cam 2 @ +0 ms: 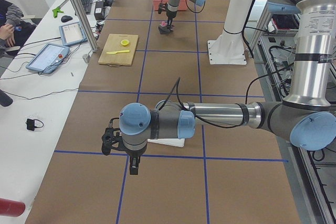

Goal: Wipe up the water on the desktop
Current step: 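Wipe the towel back toward the pink bin with the right gripper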

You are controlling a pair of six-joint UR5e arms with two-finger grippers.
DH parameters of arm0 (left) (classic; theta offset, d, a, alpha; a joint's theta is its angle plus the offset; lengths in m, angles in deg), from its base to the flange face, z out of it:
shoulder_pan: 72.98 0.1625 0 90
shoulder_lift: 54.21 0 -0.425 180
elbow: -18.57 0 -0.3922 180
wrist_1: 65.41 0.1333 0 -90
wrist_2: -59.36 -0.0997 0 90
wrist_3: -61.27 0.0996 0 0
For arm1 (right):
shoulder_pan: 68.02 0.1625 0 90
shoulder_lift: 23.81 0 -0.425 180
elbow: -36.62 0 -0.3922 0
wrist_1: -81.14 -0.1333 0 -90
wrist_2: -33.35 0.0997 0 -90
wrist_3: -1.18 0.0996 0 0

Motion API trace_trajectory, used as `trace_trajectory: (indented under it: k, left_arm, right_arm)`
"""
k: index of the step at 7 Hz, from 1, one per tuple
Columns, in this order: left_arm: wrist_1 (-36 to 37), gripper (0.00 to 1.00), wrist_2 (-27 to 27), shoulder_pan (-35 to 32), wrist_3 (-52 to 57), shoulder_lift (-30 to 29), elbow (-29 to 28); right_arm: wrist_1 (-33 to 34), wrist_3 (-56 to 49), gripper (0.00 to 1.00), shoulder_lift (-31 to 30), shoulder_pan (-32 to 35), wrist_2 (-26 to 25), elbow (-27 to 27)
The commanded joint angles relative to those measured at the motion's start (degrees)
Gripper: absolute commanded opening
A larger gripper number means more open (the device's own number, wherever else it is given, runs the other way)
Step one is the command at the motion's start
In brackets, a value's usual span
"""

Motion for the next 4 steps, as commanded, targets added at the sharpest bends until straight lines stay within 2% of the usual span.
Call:
trace_trajectory:
  k: [1,3,4]
  left_arm:
    - [-2.44,0.98,0.17,5.16,-1.88,2.61,0.60]
    - [-2.81,0.98,0.17,5.53,-1.88,3.33,1.65]
    - [-2.81,0.98,0.17,5.53,-1.88,3.24,1.66]
  right_arm:
    - [0.23,3.98,0.00,5.21,-3.33,-1.39,0.35]
    - [0.14,8.53,0.00,10.39,-5.62,-2.70,2.18]
    - [0.40,7.95,0.00,8.06,-5.63,-2.97,2.11]
